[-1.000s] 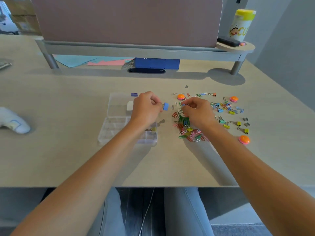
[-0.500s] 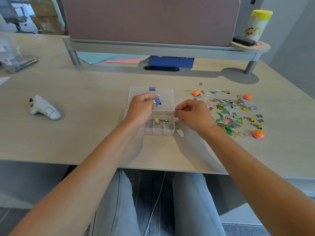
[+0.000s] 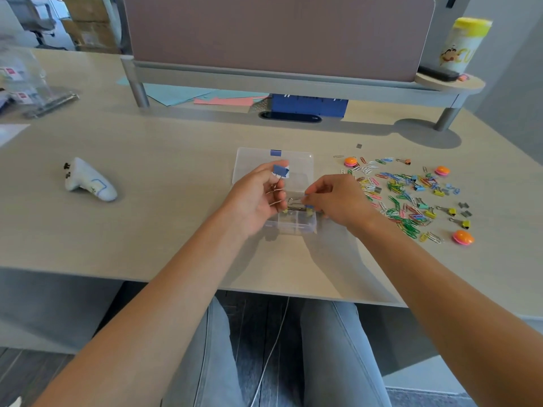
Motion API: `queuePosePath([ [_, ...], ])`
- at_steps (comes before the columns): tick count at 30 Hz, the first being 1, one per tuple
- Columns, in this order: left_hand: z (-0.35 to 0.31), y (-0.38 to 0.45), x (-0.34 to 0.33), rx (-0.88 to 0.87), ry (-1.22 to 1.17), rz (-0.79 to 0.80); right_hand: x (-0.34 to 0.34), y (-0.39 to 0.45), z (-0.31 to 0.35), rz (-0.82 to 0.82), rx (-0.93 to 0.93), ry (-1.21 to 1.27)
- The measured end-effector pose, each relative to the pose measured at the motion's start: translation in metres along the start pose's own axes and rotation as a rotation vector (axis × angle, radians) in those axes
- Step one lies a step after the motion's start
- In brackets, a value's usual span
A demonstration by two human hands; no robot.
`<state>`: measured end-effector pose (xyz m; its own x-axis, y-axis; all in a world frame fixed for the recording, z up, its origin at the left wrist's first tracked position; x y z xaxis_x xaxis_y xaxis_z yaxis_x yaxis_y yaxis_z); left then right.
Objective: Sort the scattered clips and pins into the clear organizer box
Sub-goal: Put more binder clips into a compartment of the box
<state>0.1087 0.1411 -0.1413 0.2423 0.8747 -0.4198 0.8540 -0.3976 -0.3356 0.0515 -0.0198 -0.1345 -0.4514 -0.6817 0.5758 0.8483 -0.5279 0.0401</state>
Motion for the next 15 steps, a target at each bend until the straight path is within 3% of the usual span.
queuePosePath([
  [3, -0.001, -0.001, 0.001, -0.036, 0.077, -0.04, 0.0, -0.001, 0.0, -0.004, 0.005, -0.002],
  [12, -0.018, -0.005, 0.013, -0.447, 0.509, -0.313, 0.0, -0.002, -0.001, -0.016, -0.006, 0.006],
  [15, -0.019, -0.005, 0.01, -0.527, 0.621, -0.304, -0.001, -0.001, -0.003, -0.013, -0.011, -0.008],
])
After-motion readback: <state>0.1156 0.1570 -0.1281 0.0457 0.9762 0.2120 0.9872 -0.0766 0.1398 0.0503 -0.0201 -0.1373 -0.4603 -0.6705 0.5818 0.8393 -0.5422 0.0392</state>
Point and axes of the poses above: each hand's wrist, its own y-axis towards the middle knuckle, its own x-axis out of the back of the hand, z = x × y, the point moved 5 cm from there along y, towards the middle knuckle, and after that the axes turned 7 degrees about -z, right-handed, at the moved point
